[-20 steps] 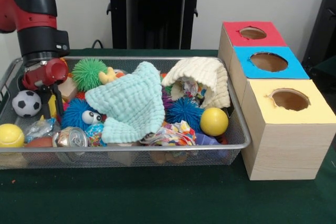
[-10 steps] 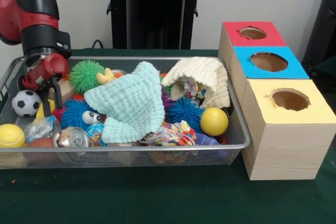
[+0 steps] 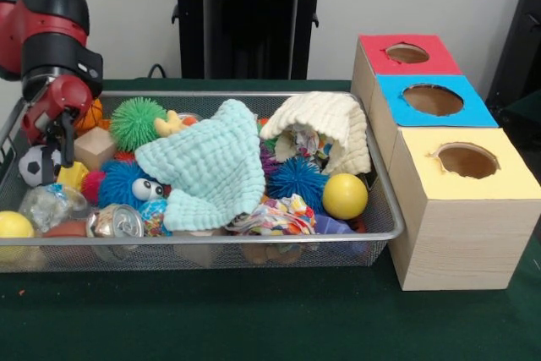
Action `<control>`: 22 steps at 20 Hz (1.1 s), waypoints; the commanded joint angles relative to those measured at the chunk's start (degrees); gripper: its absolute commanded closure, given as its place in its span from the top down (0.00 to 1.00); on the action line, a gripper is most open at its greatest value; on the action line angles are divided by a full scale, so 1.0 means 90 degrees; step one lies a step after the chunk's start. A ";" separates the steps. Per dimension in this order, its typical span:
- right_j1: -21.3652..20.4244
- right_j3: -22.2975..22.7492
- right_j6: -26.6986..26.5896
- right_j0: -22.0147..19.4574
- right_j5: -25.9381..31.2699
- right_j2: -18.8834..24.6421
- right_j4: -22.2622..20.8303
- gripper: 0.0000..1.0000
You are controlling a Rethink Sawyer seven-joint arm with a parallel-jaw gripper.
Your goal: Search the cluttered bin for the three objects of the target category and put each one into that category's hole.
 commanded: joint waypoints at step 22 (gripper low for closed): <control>-0.3565 -0.0705 0.1887 0.3112 -0.0829 -0.2618 0.1477 1.00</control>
